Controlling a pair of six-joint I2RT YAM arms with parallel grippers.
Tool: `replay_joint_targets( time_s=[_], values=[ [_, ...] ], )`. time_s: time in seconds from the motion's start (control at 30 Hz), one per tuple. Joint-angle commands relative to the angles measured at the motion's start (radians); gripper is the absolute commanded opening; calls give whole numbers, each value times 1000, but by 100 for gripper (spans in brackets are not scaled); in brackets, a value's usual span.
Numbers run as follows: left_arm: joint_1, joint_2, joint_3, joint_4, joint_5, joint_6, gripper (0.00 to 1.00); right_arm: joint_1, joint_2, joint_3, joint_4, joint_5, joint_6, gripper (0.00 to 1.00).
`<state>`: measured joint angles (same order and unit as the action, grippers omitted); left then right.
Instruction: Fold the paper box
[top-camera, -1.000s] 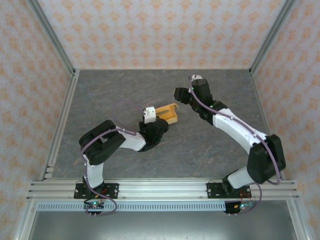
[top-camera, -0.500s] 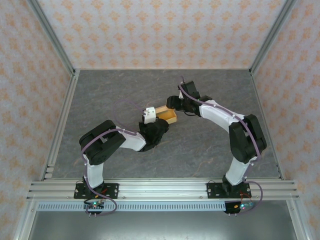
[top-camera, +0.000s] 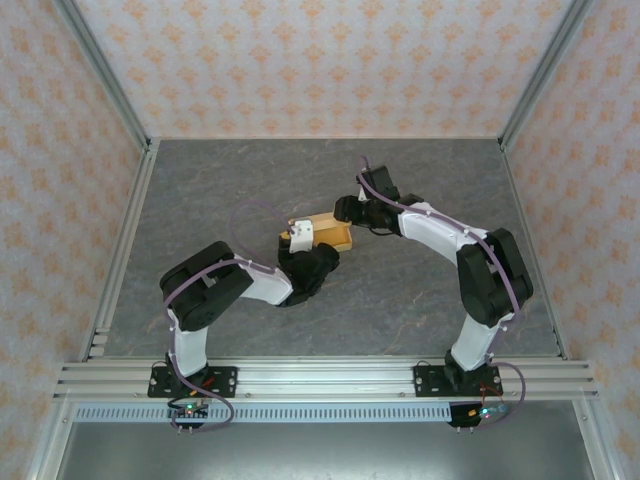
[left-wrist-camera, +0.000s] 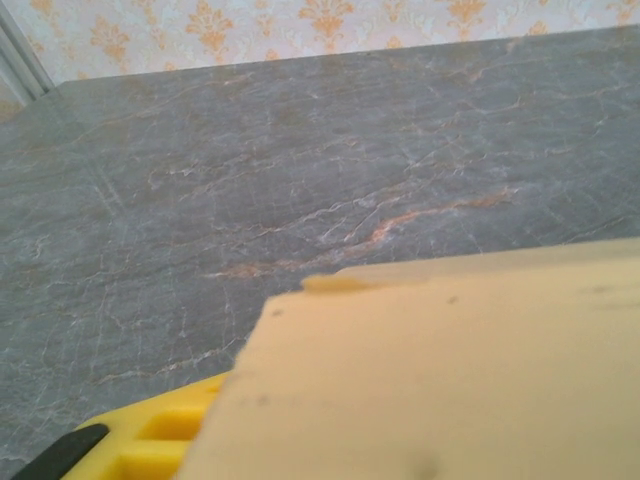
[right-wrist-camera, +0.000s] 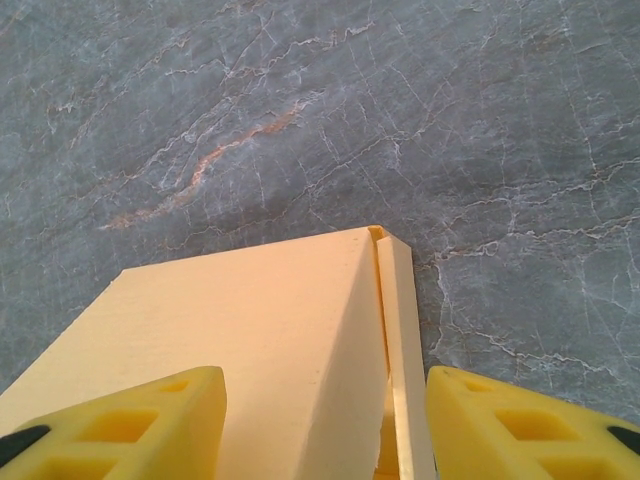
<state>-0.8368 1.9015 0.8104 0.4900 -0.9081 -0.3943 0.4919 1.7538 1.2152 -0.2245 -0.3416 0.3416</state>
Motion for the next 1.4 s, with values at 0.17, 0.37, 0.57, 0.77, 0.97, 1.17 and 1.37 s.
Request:
replay_joint_targets(
  time_s=[0.17, 0.37, 0.57, 0.77, 0.97, 1.17, 1.37],
  values=[
    [-32, -88, -48, -74, -58, -50, 41, 8, 4, -40, 24, 1, 20, 54],
    [-60, -152, -90, -140, -35, -94, 43, 8, 6, -39, 26, 6, 20, 54],
    [-85, -308, -148, -322, 105, -149, 46, 8, 8, -24, 8, 13, 8, 54],
    [-88, -604, -166, -642, 373, -161, 51, 8, 10, -3, -36, 16, -18, 54],
    [-10, -827, -58, -928, 574, -114, 61, 8, 1, 16, -77, 27, -56, 53],
    [228, -707, 61, -842, 824, -80, 64, 9, 12, 31, -94, 33, -81, 52],
    [330, -367, 239, -770, 970, -53, 62, 10, 30, 30, -93, 41, -87, 51]
  ],
)
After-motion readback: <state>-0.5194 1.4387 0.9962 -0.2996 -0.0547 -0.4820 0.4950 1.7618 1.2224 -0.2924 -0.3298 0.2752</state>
